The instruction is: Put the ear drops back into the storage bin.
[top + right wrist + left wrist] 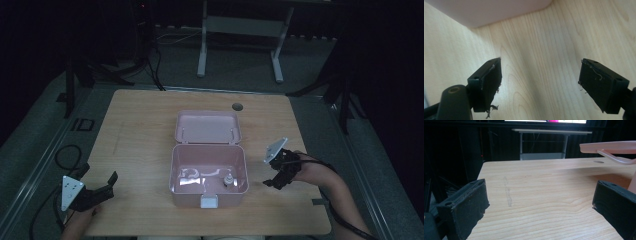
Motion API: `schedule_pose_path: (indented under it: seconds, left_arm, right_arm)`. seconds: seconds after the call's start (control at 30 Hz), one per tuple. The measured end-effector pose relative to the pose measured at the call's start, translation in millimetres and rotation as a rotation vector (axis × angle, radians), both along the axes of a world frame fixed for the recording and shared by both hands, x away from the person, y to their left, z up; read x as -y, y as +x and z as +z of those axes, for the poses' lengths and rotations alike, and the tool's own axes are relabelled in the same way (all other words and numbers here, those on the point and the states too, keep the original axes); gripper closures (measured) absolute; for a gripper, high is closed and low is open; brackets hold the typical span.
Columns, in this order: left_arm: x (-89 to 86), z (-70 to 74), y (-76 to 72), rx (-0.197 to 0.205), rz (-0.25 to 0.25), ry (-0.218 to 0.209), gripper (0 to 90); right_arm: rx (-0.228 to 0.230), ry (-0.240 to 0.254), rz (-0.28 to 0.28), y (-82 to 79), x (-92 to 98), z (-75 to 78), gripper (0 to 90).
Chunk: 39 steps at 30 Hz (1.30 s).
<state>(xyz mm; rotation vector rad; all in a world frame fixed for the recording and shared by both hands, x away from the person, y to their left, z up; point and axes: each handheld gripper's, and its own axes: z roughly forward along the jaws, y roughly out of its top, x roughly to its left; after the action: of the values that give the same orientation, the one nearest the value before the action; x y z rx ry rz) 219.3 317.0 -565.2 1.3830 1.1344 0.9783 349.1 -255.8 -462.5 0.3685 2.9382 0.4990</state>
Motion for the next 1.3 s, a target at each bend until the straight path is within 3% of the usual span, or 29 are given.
schedule_pose_path:
  seconds: [0.2, 0.3, 0.4, 0.6, 0.87, 1.03, 1.3]
  left_arm:
    - [0.3, 0.0, -0.1, 0.001, 0.001, -0.001, 0.4]
    - [0.2, 0.0, -0.1, 0.001, 0.001, -0.002, 0.4]
    - [0.3, 0.0, -0.1, 0.0, 0.001, -0.002, 0.4]
    - [0.3, 0.0, -0.1, 0.0, 0.001, -0.002, 0.4]
    - [0.2, 0.0, -0.1, 0.0, 0.0, -0.003, 0.4]
    - [0.3, 0.0, -0.1, 0.001, 0.0, -0.002, 0.4]
    - [0.2, 0.0, -0.1, 0.001, 0.001, -0.002, 0.4]
  right_arm:
    - [0.007, 0.051, -0.068, -5.4, 19.0, -26.7, 18.2]
    - [0.015, 0.118, -0.108, -7.9, 30.2, -36.4, 17.9]
    - [0.047, 0.172, -0.179, -9.1, 41.9, -42.1, 17.6]
    - [0.137, 0.204, -0.341, -8.2, 61.3, -55.2, 15.5]
    - [0.197, 0.289, -0.532, -10.0, 75.9, -71.6, 13.6]
    - [0.266, 0.348, -0.636, -15.3, 79.8, -80.6, 13.1]
    - [0.446, 0.457, -0.771, -26.6, 78.2, -85.0, 13.0]
